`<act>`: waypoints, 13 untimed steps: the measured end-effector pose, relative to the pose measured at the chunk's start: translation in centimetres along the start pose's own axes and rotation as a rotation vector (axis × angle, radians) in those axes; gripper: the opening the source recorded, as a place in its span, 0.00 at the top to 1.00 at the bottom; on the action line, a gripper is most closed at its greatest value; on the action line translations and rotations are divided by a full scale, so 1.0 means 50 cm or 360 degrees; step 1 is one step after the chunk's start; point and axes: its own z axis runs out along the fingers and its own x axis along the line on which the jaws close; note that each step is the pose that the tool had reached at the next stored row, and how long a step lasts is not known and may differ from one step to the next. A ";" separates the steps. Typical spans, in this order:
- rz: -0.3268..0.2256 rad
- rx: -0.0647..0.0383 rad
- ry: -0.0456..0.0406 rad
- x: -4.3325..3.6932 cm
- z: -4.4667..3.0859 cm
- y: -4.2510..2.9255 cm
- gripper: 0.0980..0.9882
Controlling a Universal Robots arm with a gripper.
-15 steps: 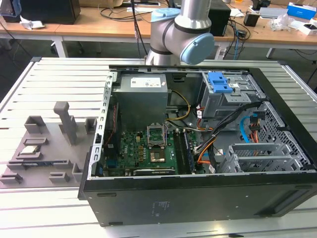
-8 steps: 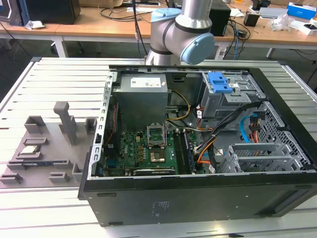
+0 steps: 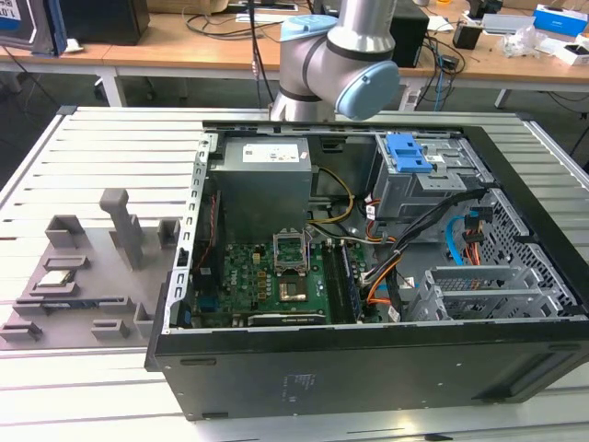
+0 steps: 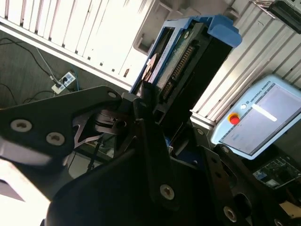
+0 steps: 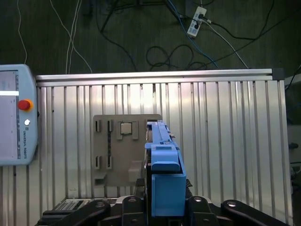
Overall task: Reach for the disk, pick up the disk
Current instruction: 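Pick up the disk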
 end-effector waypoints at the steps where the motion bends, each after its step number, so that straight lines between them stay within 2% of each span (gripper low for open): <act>1: 0.0000 0.0000 0.0000 0.000 0.002 -0.002 0.70; 2: 0.0000 0.0000 0.0000 0.000 0.004 -0.009 0.70; 6: 0.0000 -0.0001 0.0000 -0.002 0.004 -0.056 0.70; 9: 0.0000 -0.0001 0.0000 -0.002 0.002 -0.078 0.70; 11: 0.0000 -0.0001 0.0000 -0.003 0.002 -0.088 0.70; 13: 0.0000 -0.0001 0.0000 -0.003 0.000 -0.109 0.70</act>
